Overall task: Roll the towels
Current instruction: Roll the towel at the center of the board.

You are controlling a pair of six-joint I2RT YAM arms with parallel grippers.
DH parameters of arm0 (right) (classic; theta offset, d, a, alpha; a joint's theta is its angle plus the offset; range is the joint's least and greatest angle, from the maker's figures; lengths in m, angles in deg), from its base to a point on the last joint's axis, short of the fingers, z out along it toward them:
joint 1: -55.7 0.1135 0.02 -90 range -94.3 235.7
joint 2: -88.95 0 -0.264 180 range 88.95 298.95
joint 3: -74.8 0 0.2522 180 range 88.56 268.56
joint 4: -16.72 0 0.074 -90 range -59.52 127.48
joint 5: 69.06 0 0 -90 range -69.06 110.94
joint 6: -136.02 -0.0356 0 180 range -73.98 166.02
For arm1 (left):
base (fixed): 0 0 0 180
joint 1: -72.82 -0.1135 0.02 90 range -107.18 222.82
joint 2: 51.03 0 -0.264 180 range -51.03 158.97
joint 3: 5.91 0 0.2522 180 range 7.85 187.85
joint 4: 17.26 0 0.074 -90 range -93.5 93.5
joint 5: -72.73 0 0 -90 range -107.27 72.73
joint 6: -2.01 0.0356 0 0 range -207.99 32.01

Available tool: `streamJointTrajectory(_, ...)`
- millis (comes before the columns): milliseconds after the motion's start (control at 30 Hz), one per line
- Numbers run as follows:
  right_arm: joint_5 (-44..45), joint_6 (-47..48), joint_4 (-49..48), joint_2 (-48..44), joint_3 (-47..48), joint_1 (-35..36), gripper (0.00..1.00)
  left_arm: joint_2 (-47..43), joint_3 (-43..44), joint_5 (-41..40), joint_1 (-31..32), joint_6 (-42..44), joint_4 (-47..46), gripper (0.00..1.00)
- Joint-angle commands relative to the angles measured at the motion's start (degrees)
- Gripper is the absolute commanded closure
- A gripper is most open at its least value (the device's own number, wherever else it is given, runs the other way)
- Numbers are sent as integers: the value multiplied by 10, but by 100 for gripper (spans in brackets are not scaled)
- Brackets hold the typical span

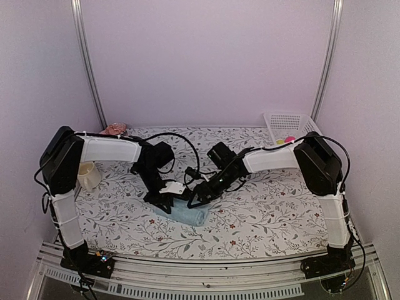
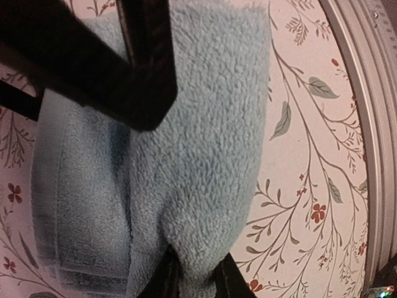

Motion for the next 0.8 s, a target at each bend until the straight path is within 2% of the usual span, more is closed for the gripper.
streamJointTrajectory(0, -44, 8, 16, 9, 13, -1, 9, 18, 22, -19, -15, -8, 0, 83)
streamJointTrajectory(267, -72, 11, 16, 18, 22, 3, 9, 64, 65, -22, -21, -49, -6, 83)
streamJointTrajectory(533, -56, 16, 30, 28, 34, 10, 9, 78, 88, -26, -31, -78, -21, 82)
streamJointTrajectory(767, -69, 19, 41, 40, 50, 15, 15, 89, 108, -28, -37, -95, -27, 80)
